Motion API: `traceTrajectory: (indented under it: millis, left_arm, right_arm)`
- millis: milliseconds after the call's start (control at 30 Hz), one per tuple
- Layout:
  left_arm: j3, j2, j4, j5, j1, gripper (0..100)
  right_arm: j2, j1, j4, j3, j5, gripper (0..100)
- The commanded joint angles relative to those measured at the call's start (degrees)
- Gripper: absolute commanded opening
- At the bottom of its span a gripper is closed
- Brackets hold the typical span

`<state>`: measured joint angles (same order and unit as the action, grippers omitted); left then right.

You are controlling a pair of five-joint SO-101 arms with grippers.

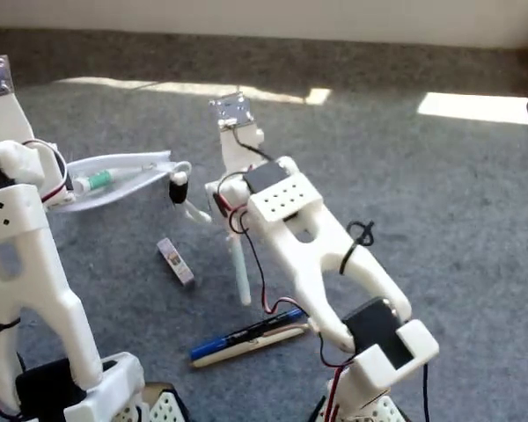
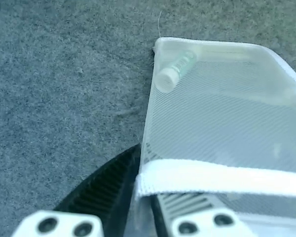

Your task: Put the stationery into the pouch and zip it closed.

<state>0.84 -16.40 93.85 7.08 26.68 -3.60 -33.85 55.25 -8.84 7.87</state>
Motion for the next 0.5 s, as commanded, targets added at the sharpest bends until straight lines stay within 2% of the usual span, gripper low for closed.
traceTrajectory:
  millis: [0,200,467]
  left_arm:
    - [-0.04,0.4,-0.7,0.7,-3.47,1]
    - [-0.31,-2.33,0.18,0.7,-6.81,1]
    - [-2.24,-9.01,0.88,2.11,-16.48,1]
  right_arm:
    - [6.46,2.24,0.48,0.75,-0.62,0.5]
    - [8.92,5.14,0.48,0.66,-0.62,0.5]
    - [10.86,8.4,0.13,0.75,-0.62,0.5]
